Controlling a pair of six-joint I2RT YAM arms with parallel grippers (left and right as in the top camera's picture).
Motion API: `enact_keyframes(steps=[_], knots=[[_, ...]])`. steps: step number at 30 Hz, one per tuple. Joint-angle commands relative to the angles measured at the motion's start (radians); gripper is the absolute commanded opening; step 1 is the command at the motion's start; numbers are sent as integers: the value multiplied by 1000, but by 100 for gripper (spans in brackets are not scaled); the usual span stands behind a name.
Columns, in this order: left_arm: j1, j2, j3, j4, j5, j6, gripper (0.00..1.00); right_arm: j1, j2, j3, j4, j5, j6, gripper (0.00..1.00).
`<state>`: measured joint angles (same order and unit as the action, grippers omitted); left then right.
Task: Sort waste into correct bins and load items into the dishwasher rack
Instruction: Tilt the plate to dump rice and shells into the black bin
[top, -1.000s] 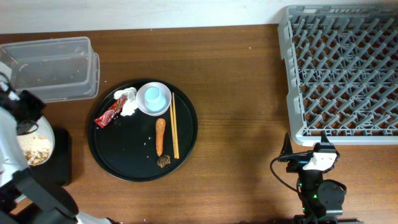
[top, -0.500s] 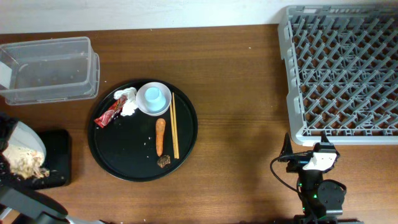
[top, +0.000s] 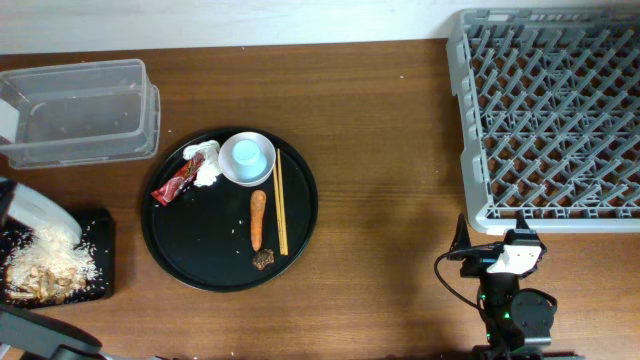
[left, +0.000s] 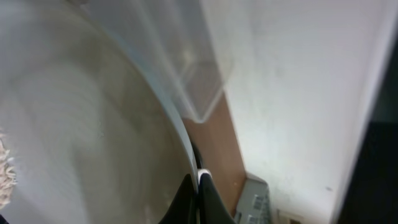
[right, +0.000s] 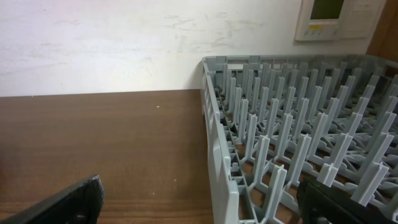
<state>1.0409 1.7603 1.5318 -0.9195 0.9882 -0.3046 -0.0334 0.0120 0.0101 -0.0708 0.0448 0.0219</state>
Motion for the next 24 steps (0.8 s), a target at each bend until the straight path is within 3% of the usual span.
enact_keyframes(steps=[1,9,15,16,19,24], knots=[[11,8,21,13,20,-17,1,-6,-8,-5,-8,12,1,98],[30,8,20,-42,5,-28,1,-6,-8,-5,-8,12,1,98],[43,8,20,-88,-134,-99,1,-6,-8,-5,-8,12,1,99],[46,8,20,-85,-130,-99,0,-6,-8,-5,-8,12,1,98],[47,8,20,-60,100,-47,0,-6,-8,-5,-8,13,1,98],[62,8,20,-44,-27,-72,0,-6,-8,-5,-8,12,1,98]])
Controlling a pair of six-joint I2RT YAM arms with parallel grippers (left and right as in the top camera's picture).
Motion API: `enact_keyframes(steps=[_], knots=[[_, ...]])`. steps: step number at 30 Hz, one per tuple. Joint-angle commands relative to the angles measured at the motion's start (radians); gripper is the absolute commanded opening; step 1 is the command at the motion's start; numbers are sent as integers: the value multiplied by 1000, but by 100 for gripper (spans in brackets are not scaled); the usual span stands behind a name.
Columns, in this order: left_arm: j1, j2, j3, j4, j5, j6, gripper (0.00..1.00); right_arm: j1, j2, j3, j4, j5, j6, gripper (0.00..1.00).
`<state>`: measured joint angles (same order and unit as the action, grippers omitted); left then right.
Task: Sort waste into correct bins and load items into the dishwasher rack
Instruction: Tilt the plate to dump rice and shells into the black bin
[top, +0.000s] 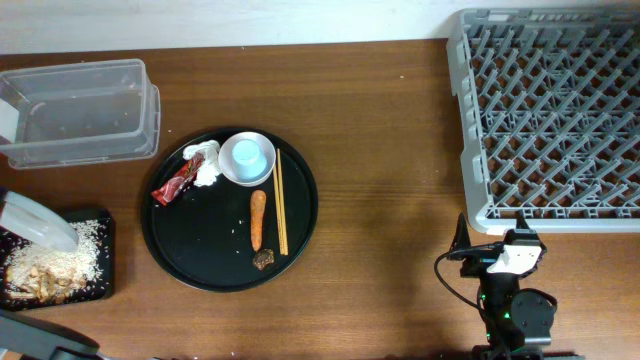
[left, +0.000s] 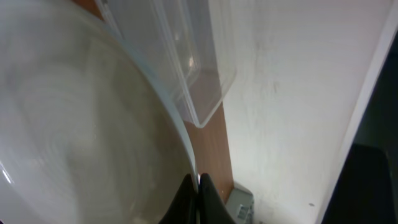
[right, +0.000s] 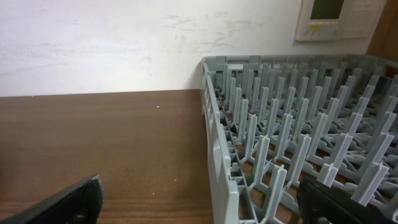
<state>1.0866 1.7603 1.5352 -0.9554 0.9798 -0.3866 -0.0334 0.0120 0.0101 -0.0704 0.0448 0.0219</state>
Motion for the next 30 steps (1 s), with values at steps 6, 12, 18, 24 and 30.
enact_keyframes(steps=[6,12,18,24,30], knots=[[27,10,17,0,-176,-16,0,-6,-8,-5,-8,12,1,98],[39,10,17,39,-39,50,0,-6,-8,-5,-8,13,1,98],[38,10,17,74,-23,115,0,-6,-8,-5,-8,12,1,98],[23,10,17,35,36,137,0,-6,-8,-5,-8,12,1,98],[30,10,17,-18,9,142,0,-6,-8,-5,-8,12,1,98]])
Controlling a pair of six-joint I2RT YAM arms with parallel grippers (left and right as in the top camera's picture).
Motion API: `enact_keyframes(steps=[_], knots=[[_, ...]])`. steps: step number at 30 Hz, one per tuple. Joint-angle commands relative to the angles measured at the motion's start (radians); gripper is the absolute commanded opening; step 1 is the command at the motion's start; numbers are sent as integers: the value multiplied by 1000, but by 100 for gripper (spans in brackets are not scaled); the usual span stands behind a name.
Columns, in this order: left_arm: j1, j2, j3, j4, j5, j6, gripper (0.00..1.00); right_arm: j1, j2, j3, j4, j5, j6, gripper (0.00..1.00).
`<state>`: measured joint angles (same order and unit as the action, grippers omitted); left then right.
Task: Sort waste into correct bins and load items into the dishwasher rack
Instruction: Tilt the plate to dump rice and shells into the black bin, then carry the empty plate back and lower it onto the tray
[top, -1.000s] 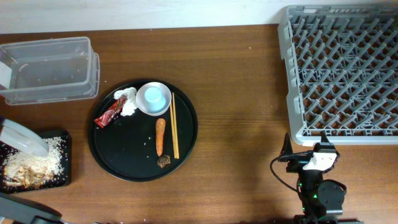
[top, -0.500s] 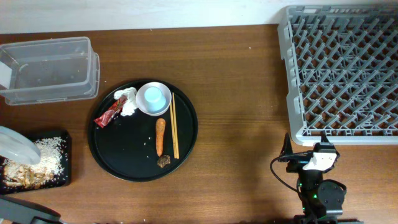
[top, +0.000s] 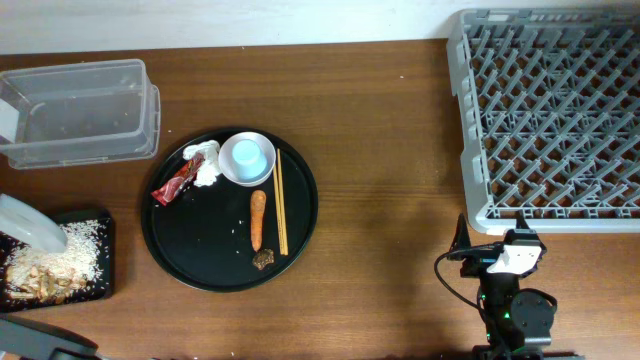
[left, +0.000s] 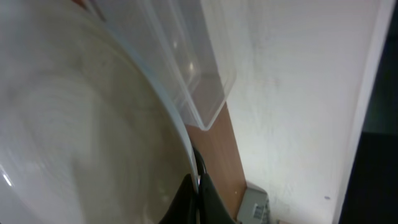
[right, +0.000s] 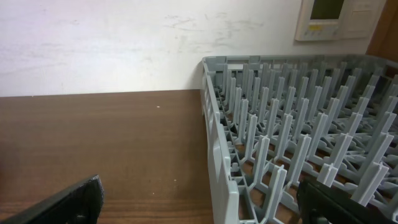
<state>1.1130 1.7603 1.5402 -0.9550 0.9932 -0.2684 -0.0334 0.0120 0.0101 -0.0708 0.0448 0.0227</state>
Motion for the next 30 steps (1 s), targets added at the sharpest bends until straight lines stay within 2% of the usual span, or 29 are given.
enact_keyframes(steps=[1,3,6,8,10,11,13,15,21,25,30], knots=[[4,10,12,-4,-29,39,0,-6,-8,-5,-8,12,0,98],[5,10,12,-49,-34,27,0,-6,-8,-5,-8,12,0,98],[-6,6,12,-107,140,27,0,-6,-8,-5,-8,12,0,98],[-17,3,12,-100,141,26,0,-6,-8,-5,-8,12,0,98],[-23,-4,12,-169,137,38,0,-6,-8,-5,-8,12,0,98],[-26,-8,12,-167,103,51,0,-6,-8,-5,-8,12,0,98],[-32,-19,12,-177,-61,35,0,-6,-8,-5,-8,13,0,98],[-37,-41,12,-238,-71,35,0,-6,-8,-5,-8,12,0,98],[-150,-172,12,-208,-166,39,0,-6,-8,-5,-8,12,0,98],[-283,-262,12,-240,-337,37,0,-6,-8,-5,-8,12,0,98],[-583,-298,12,-294,-510,30,0,-6,-8,-5,-8,13,0,98]])
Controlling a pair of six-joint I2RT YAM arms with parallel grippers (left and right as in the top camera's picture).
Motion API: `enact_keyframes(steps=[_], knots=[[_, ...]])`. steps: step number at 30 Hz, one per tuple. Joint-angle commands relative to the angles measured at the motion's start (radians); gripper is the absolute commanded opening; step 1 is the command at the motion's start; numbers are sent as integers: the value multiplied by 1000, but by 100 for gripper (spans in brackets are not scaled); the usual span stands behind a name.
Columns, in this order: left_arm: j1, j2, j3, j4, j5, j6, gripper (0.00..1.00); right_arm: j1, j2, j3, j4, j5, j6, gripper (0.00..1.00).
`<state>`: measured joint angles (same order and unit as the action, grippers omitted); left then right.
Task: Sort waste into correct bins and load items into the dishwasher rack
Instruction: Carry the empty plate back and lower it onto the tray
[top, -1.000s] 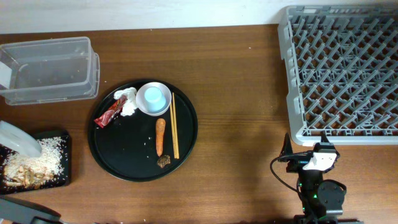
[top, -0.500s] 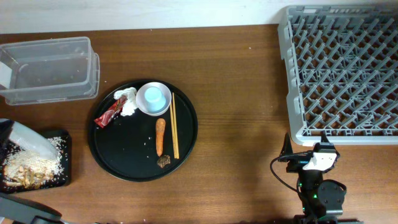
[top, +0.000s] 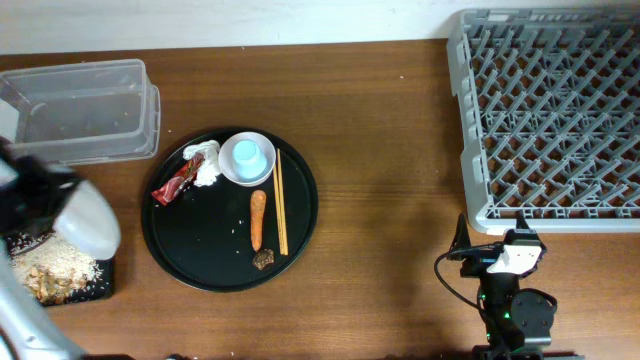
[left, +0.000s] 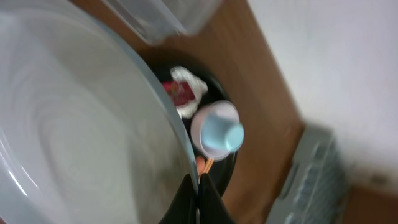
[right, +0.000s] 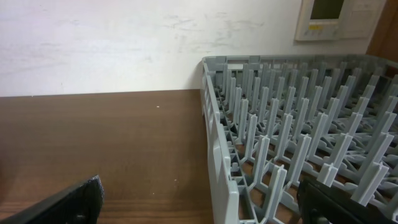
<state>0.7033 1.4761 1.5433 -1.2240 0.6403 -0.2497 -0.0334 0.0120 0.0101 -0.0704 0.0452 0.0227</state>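
My left gripper (left: 199, 186) is shut on the rim of a white plate (top: 90, 224). The plate hangs between the black waste bin (top: 104, 255) and the round black tray (top: 200, 262); its pale face (left: 81, 137) fills the left wrist view. The tray carries a light blue cup (top: 247, 156), chopsticks (top: 279, 200), a carrot (top: 257, 218), a red wrapper (top: 172, 186), a white tissue (top: 206, 165) and a dark scrap (top: 263, 259). The grey dishwasher rack (top: 550, 115) stands at the far right. My right gripper (right: 199, 208) rests open just in front of the rack.
A clear plastic bin (top: 82, 108) sits at the back left. Rice and food scraps (top: 55, 275) lie in the black bin. Bare brown table (top: 390, 180) stretches between the tray and the rack, whose near wall (right: 217, 155) rises beside my right gripper.
The plate, still in my left gripper, has moved right from over the black bin's left end to beside the round tray. The left wrist camera now faces the tray and cup. The right arm stayed put.
First the plate was tilted over the black bin with rice and scraps on it. Then the plate was bare and the food lay in the bin. It stayed over the bin a moment later, and now hangs nearer the tray.
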Motion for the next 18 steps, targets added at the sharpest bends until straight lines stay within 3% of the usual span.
enact_keyframes(steps=[1,4,7,13,18], knots=[[-248,-9,8,-39,-198,11,0,-6,-8,-5,-8,12,0,99],[-428,1,0,-60,-364,6,0,-6,-8,-5,-8,12,0,98],[-608,7,-46,-55,-558,-104,0,-6,-8,-5,-8,12,0,98],[-866,35,-229,64,-686,-178,0,-6,-8,-5,-8,12,0,98],[-945,82,-337,151,-729,-207,0,-6,-8,-5,-8,12,0,98]])
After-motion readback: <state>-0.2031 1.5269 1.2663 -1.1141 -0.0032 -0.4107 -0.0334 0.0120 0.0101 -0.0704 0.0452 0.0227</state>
